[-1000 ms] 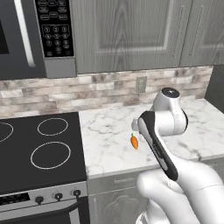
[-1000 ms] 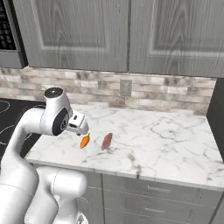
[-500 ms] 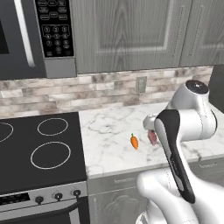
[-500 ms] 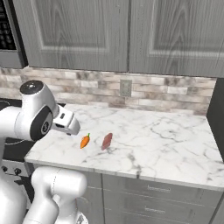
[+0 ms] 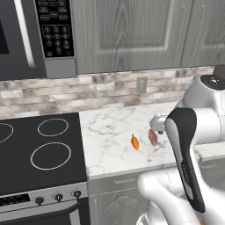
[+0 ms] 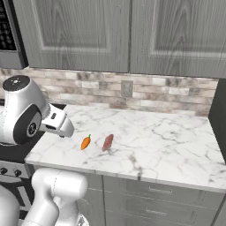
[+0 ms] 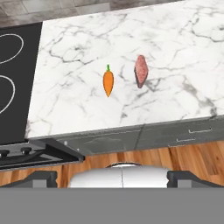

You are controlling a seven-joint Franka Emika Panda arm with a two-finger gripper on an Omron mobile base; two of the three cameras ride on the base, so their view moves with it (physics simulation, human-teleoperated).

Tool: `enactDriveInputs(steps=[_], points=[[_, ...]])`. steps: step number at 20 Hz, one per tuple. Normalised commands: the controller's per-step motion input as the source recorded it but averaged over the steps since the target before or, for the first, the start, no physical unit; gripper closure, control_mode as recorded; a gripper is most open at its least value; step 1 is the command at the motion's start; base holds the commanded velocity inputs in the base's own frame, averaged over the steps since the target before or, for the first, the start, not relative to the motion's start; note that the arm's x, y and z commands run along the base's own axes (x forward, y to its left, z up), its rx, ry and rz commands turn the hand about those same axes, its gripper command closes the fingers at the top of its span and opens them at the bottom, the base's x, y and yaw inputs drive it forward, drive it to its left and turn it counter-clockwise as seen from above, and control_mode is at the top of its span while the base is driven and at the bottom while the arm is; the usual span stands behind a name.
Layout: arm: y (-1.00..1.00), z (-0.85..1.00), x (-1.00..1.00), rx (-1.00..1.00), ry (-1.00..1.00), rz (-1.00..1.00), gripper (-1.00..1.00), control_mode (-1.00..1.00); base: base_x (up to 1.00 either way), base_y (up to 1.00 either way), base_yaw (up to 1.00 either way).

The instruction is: Open the fridge, remove the orange, carrot, and steak, and place them on any counter.

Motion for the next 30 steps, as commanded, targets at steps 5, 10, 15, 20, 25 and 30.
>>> enactDriveInputs(steps=[5, 10, 15, 20, 25, 30], points=[[-0.01, 0.07, -0.31, 0.0, 0.0, 0.0, -1.0, -1.0, 0.0, 0.0, 0.0], [0.0, 0.02, -0.09, 0.0, 0.01, 0.0, -1.0, 1.0, 0.0, -0.02, 0.0], [0.0, 0.0, 0.0, 0.0, 0.0, 0.0, -1.0, 1.0, -0.09, -0.15, -0.02], [0.0, 0.0, 0.0, 0.0, 0.0, 0.0, -1.0, 1.0, -0.39, -0.42, -0.36], [0.0, 0.0, 0.0, 0.0, 0.0, 0.0, -1.0, 1.0, -0.39, -0.12, -0.81], [0.0, 0.0, 0.0, 0.0, 0.0, 0.0, -1.0, 1.0, -0.13, -0.06, -0.91]])
